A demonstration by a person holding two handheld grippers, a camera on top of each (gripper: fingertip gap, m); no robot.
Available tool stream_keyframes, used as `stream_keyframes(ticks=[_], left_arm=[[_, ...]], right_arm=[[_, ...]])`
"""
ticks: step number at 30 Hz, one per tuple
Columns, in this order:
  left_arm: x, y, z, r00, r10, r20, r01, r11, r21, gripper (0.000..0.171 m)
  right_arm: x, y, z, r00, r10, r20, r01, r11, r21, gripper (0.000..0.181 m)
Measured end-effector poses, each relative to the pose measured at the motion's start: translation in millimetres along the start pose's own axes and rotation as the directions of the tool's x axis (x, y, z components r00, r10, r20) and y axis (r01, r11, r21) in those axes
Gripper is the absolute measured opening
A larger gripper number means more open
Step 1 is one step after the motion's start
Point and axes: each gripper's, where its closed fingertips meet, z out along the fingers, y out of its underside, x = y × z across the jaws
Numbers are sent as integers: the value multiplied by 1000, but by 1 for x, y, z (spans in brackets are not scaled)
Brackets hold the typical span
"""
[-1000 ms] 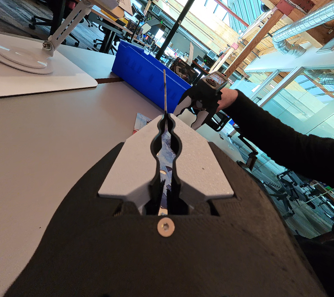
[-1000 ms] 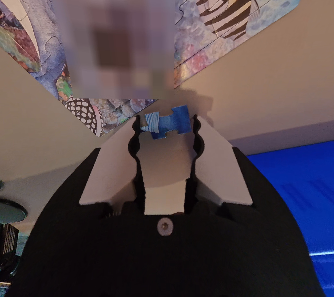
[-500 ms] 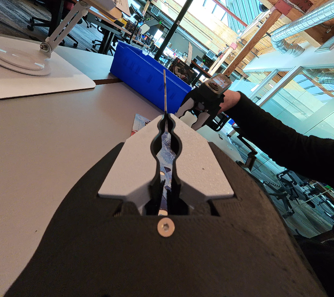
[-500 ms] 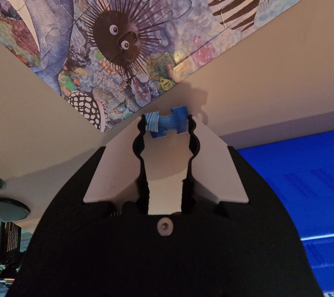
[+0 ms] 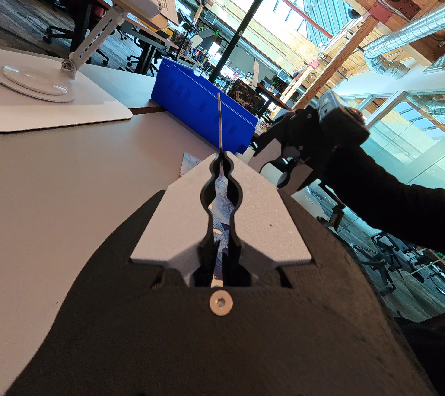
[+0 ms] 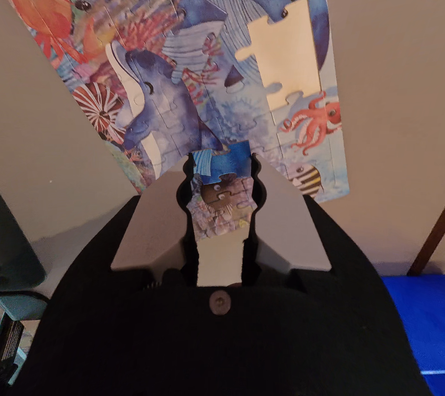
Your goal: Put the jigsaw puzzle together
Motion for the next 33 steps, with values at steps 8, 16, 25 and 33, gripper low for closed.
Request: stream_keyframes(ticks=[8,16,25,33], left_arm=[[2,3,3,1000,-1,-10,1,1000,-11,0],[2,3,4,1000,-5,-14,5,1000,-11,0],[0,3,2,1000,-7,-10,7,1000,-10,0],[-2,3,1,1000,-8,-7,8,1000,-10,0]], right_arm=[[-14,-22,19,998,-27,59,26,999,19,50],[-16,-10,21,997,-19,70,18,1000,6,61],[-13,-8,30,989,-122,86,120,992,26,53],[-9,-7,29,989,-130,71,128,991,30,44]])
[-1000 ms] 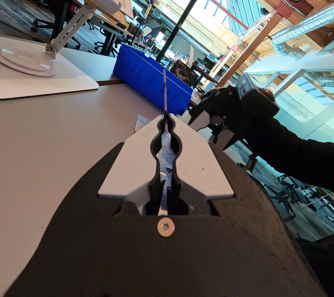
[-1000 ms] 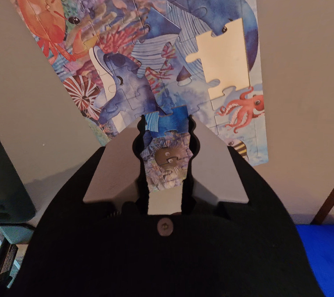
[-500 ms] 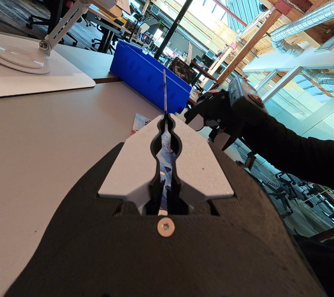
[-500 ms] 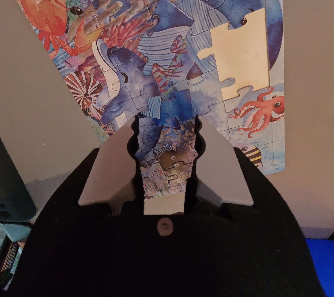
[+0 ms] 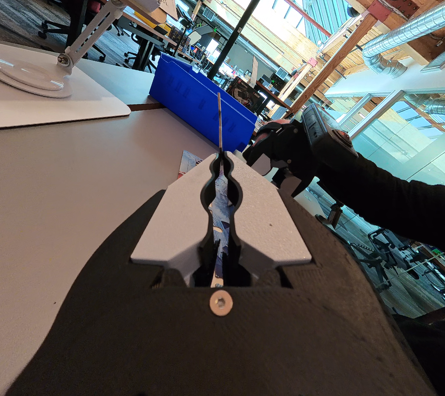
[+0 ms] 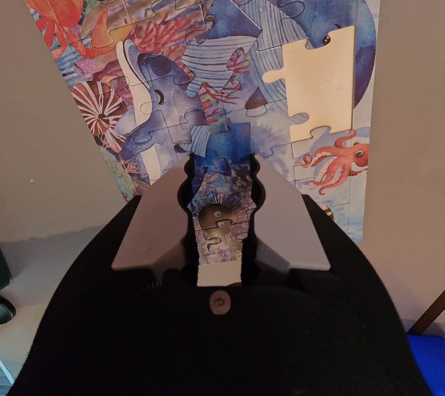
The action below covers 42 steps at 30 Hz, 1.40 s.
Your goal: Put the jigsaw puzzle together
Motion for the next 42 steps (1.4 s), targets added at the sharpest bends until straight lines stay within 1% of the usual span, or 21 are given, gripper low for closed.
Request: stream_keyframes(ticks=[3,7,13,18,22,31,34,36,42], left_arm=[[0,-1,0,1000,3,3,-3,1000,3,0],[-2,-5,-3,1000,10,18,-11,1000,19,0],[-17,-25,-22,996,-4,89,-6,993,117,0],[-24,-36,-34,994,-39,102,20,984,177,0],[-25,-38,-36,994,-41,102,22,982,186,0],[-24,-37,-35,995,-40,95,22,983,181,0],[-24,-37,-36,995,-40,96,22,983,183,0],[-24,-37,-36,994,-42,96,24,983,185,0],[-25,-38,-37,994,-43,97,24,982,186,0]], right_arm=[[4,0,-4,1000,5,-18,-5,1000,4,44],[20,-13,-13,998,-7,-58,9,1000,21,44],[50,-42,-12,994,-51,-97,52,999,15,44],[64,-57,-2,992,-95,-84,93,995,-24,44],[69,-54,8,991,-119,-58,113,989,-99,45],[68,-55,9,990,-142,-18,137,977,-164,45],[67,-56,8,989,-148,-17,143,976,-167,46],[68,-57,6,990,-137,-28,131,978,-161,51],[71,-62,-1,992,-115,-53,109,988,-107,41]])
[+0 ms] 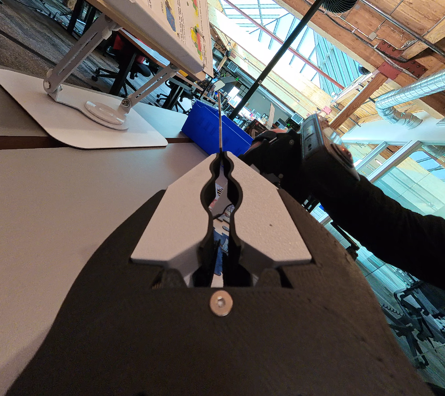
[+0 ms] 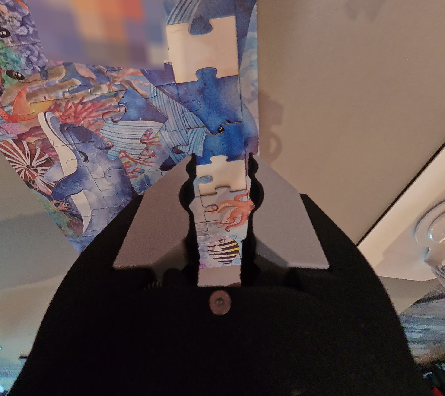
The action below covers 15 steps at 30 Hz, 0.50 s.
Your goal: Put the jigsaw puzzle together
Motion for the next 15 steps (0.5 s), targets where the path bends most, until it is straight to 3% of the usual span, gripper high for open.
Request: stream_keyframes(ticks=[4,8,15], left_arm=[[0,0,0,1000,0,1,0,1000,1,0],[0,0,0,1000,1,2,-1,1000,2,0],[0,0,0,1000,-1,-2,1,1000,0,0]], right_arm=[[1,-12,-4,999,39,-1,-39,994,98,20],[-1,-9,12,997,74,11,-74,994,83,0],[0,-13,0,994,103,-23,-99,985,141,0]])
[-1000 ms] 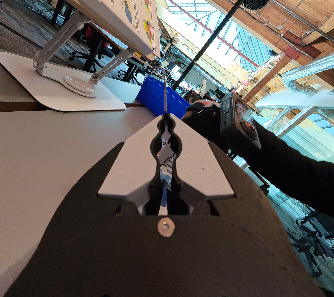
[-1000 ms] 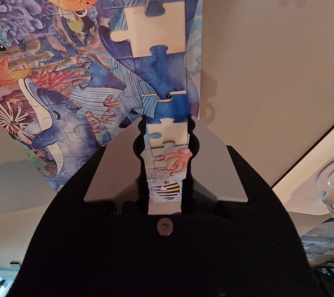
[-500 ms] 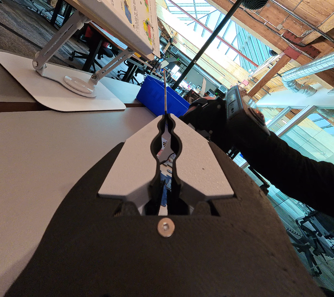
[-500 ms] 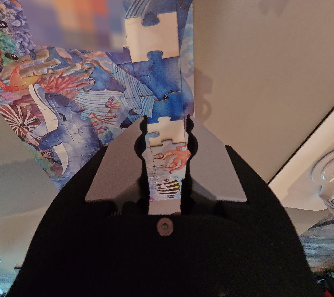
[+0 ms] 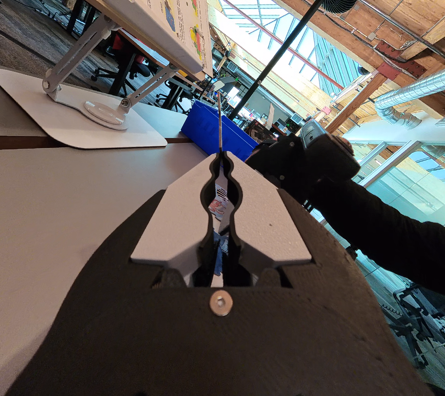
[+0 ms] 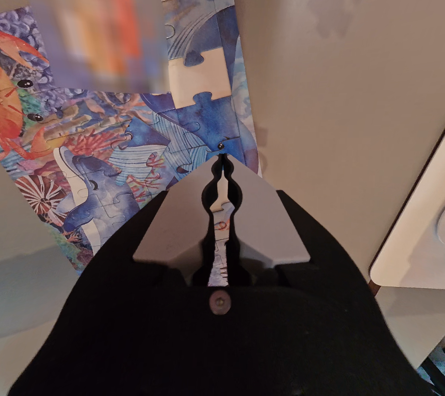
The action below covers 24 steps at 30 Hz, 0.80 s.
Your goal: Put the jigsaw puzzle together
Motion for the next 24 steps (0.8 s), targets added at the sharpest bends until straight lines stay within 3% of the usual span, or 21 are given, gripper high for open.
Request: stream_keyframes(ticks=[9,10,17,24], left_arm=[[1,-2,-1,1000,-1,-4,1,1000,5,0],[1,-1,0,1000,-2,-6,2,1000,5,0],[8,9,9,1000,-6,-30,5,1000,-28,0],[20,18,17,997,-2,-76,-3,998,-65,0]], right_arm=[[9,5,8,997,55,-60,-56,998,-26,0],[11,3,3,994,80,-67,-80,997,6,0],[40,-11,-65,929,283,-236,-205,929,309,49],[45,-30,-109,899,417,-134,-281,783,555,48]])
